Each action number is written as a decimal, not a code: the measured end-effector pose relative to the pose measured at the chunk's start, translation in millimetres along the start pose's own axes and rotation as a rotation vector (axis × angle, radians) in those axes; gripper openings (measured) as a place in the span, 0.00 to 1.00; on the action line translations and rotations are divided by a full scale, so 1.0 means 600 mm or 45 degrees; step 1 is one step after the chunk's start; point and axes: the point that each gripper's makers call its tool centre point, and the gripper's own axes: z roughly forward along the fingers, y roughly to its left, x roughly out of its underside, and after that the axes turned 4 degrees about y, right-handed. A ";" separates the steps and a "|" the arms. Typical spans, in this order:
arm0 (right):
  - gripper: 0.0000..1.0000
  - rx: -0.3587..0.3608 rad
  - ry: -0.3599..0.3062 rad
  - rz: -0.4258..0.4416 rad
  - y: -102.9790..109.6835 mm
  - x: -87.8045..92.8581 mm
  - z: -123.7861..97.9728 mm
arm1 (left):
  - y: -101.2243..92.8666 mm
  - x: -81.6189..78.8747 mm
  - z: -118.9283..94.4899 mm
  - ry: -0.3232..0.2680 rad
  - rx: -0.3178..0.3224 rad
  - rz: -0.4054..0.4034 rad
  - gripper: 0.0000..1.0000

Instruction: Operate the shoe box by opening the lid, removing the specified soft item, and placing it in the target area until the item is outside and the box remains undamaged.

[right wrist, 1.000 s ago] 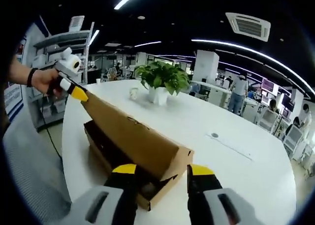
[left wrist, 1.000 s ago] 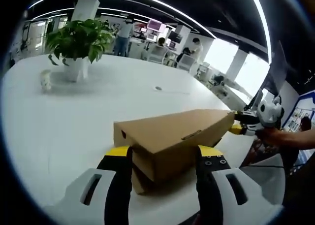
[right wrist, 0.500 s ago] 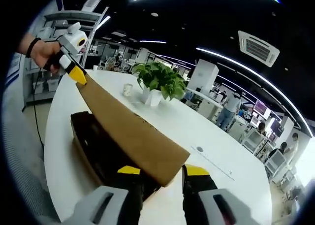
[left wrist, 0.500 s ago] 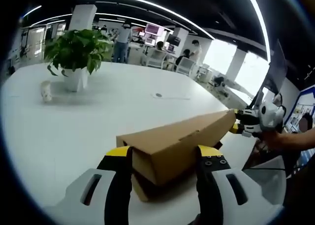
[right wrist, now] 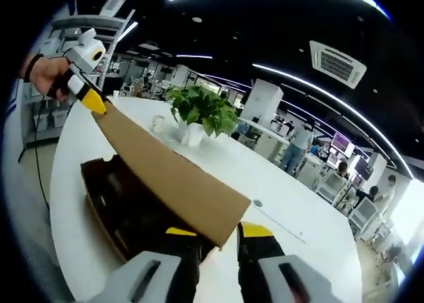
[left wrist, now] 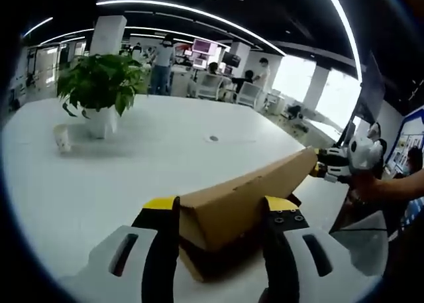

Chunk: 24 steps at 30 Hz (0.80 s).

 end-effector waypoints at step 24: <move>0.00 0.110 0.017 0.153 -0.032 -0.007 0.011 | 0.005 -0.013 -0.001 -0.028 -0.001 0.001 0.53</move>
